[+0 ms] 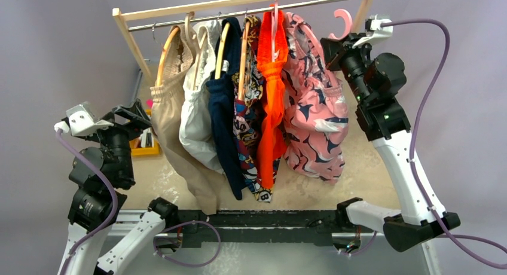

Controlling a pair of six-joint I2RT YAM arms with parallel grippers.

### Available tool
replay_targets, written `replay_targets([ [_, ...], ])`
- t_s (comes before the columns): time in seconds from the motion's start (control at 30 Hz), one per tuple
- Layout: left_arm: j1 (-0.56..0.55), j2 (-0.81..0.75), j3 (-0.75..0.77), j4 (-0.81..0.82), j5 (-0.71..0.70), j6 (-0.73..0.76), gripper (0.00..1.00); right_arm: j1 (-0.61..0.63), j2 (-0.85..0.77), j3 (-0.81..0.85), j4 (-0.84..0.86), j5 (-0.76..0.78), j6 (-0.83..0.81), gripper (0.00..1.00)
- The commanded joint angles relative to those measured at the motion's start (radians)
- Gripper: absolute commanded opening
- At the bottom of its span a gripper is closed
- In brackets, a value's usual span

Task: Place the shorts on the hanger
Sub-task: Place the hanger on the clothesline.

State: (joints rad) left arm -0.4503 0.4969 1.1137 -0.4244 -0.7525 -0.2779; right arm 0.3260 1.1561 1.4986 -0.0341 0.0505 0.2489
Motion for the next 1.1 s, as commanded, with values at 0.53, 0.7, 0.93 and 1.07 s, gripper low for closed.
replay_targets([
  [0.53,-0.053,0.009,-0.017,-0.106,-0.237,-0.131,0.82,-0.004,-0.118,-0.078,0.142,-0.047,0.084,0.00],
  [0.7,-0.053,-0.008,-0.053,-0.161,-0.261,-0.206,0.83,-0.004,-0.118,-0.101,0.119,-0.087,0.072,0.00],
  [0.93,-0.053,-0.003,-0.071,-0.249,-0.252,-0.211,0.84,-0.004,-0.122,-0.166,0.225,-0.074,0.129,0.00],
  [1.07,-0.053,-0.023,-0.075,-0.294,-0.290,-0.220,0.84,-0.004,-0.123,-0.191,0.267,-0.053,0.134,0.00],
])
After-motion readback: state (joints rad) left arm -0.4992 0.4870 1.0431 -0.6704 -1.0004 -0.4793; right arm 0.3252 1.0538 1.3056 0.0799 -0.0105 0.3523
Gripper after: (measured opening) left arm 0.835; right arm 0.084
